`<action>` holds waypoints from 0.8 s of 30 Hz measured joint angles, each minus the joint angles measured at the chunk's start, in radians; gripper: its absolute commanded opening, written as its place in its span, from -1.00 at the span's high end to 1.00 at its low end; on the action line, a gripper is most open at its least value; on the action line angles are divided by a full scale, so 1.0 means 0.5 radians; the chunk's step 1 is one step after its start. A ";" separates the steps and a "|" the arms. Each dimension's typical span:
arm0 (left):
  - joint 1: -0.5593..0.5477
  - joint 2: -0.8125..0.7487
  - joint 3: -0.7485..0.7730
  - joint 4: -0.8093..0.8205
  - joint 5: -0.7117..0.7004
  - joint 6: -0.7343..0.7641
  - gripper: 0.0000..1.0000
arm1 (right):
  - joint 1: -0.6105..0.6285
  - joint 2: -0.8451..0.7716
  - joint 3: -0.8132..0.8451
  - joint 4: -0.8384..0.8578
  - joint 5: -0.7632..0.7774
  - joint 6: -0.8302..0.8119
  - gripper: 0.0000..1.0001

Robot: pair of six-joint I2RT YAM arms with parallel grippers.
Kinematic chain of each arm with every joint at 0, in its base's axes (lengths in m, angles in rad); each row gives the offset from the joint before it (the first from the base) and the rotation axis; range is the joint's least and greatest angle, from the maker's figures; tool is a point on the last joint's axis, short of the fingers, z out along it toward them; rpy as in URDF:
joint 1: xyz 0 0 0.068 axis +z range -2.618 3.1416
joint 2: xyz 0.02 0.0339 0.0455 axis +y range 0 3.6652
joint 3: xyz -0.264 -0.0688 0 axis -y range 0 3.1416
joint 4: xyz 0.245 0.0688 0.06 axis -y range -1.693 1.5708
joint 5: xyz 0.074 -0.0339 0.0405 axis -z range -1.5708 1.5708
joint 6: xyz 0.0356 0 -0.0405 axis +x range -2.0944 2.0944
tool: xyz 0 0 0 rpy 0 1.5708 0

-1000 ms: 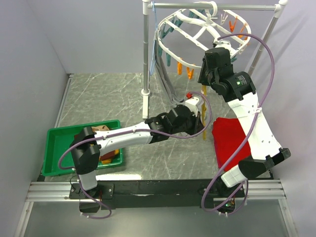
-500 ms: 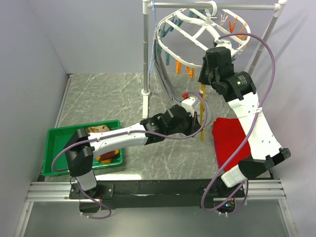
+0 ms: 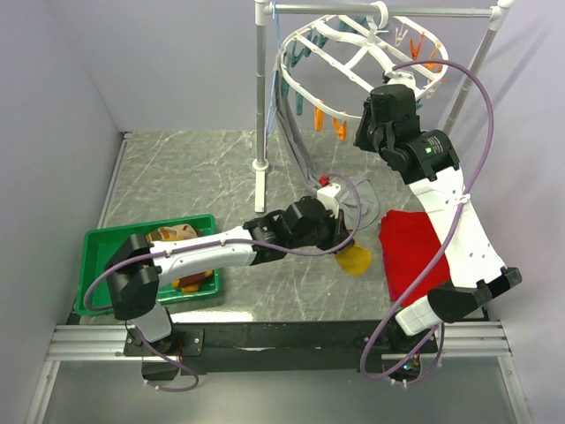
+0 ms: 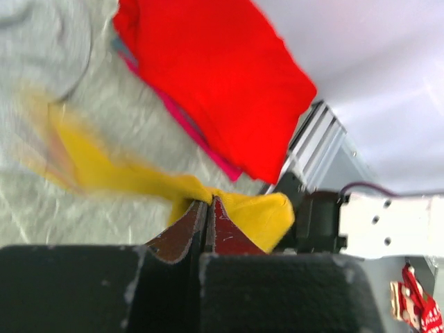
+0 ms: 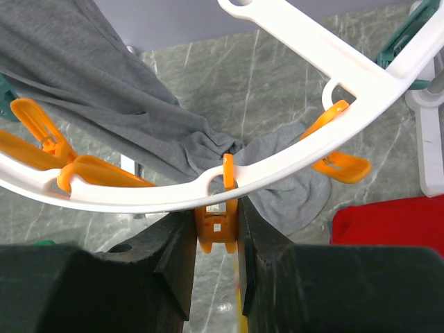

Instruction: Remove the socks clipped to the hanger

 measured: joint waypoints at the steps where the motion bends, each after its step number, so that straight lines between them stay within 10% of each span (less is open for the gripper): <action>1: -0.002 -0.024 -0.050 0.008 0.001 -0.014 0.98 | 0.000 0.001 0.001 -0.001 -0.007 0.000 1.00; 10: 0.056 -0.523 -0.421 -0.269 -0.120 -0.132 0.98 | -0.011 -0.001 0.002 -0.005 -0.086 -0.008 0.21; 24: 1.011 -1.891 -0.796 -1.324 -0.822 -0.416 0.98 | -0.013 -0.034 -0.054 0.006 -0.153 -0.033 0.14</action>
